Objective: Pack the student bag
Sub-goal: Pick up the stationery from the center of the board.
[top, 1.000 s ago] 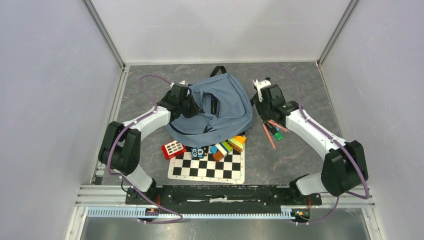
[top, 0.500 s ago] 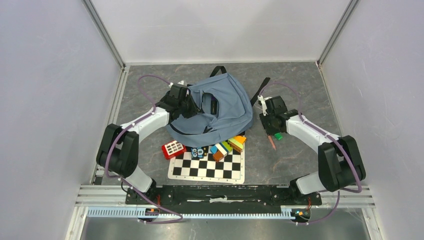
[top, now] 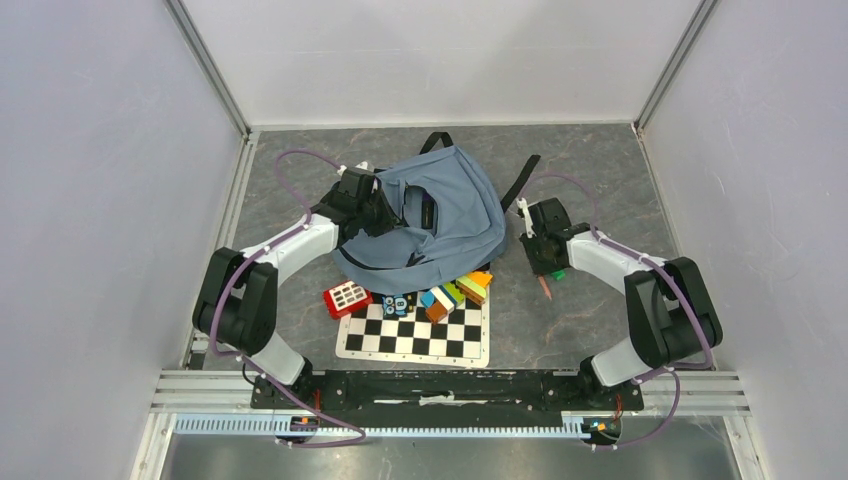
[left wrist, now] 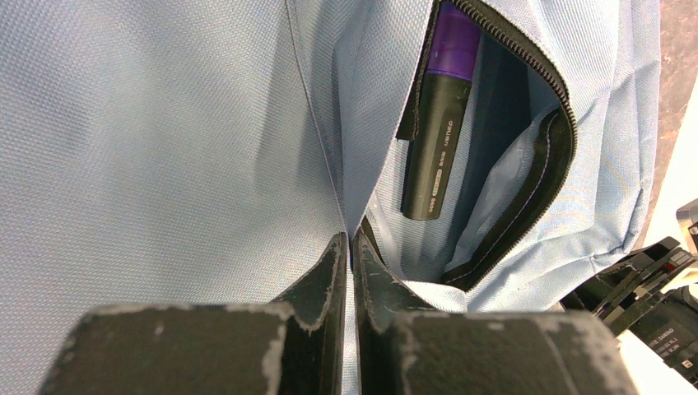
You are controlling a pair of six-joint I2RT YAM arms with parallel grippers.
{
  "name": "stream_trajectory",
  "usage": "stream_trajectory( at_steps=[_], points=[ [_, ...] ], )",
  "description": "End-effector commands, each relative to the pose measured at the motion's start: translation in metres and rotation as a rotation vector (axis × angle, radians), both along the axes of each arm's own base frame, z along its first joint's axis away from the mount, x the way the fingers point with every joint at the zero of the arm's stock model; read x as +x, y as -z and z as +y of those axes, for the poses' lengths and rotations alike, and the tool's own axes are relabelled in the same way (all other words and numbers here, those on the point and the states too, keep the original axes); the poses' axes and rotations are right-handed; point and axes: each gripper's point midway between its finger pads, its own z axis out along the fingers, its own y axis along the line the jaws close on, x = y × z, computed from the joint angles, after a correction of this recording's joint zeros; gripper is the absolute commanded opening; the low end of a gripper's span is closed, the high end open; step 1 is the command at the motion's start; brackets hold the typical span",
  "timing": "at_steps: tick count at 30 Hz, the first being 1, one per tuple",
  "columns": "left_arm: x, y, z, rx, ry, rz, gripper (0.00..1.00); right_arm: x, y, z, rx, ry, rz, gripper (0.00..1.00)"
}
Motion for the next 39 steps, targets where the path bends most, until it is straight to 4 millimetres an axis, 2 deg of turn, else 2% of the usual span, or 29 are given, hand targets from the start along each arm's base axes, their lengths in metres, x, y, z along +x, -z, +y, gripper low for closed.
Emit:
stream_trajectory(
  at_steps=[1, 8, 14, 18, 23, 25, 28, 31, 36, 39],
  points=[
    [0.007, -0.014, 0.001, -0.016, -0.033, -0.029, 0.11, 0.003, 0.005, 0.001, 0.018, 0.019, -0.007, 0.29],
    [0.009, -0.015, -0.001, -0.019, -0.030, -0.028, 0.11, -0.002, 0.014, 0.000, 0.019, 0.036, 0.017, 0.20],
    [0.011, -0.016, -0.002, -0.018, -0.027, -0.029, 0.11, -0.002, 0.012, -0.004, 0.002, 0.052, 0.013, 0.02],
    [0.011, -0.016, -0.003, -0.021, -0.027, -0.026, 0.11, 0.006, -0.008, -0.003, 0.002, 0.045, -0.024, 0.00],
    [0.011, -0.016, -0.003, -0.024, -0.024, -0.027, 0.11, 0.023, -0.056, 0.012, 0.058, 0.002, -0.115, 0.00],
    [0.011, -0.016, -0.004, -0.029, -0.021, -0.026, 0.11, 0.030, -0.077, 0.028, 0.111, -0.035, -0.147, 0.00],
    [0.011, -0.015, -0.007, -0.040, -0.015, -0.023, 0.11, 0.034, -0.099, 0.058, 0.170, -0.100, -0.152, 0.00],
    [0.011, -0.016, -0.010, -0.052, -0.003, -0.022, 0.11, 0.034, -0.114, 0.100, 0.233, -0.177, -0.122, 0.00],
    [0.011, -0.017, -0.012, -0.059, 0.011, -0.023, 0.10, 0.025, -0.127, 0.176, 0.375, -0.265, -0.046, 0.00],
    [0.008, -0.016, -0.013, -0.059, 0.021, -0.019, 0.10, 0.027, -0.123, 0.202, 0.410, -0.232, 0.014, 0.00]
  ],
)
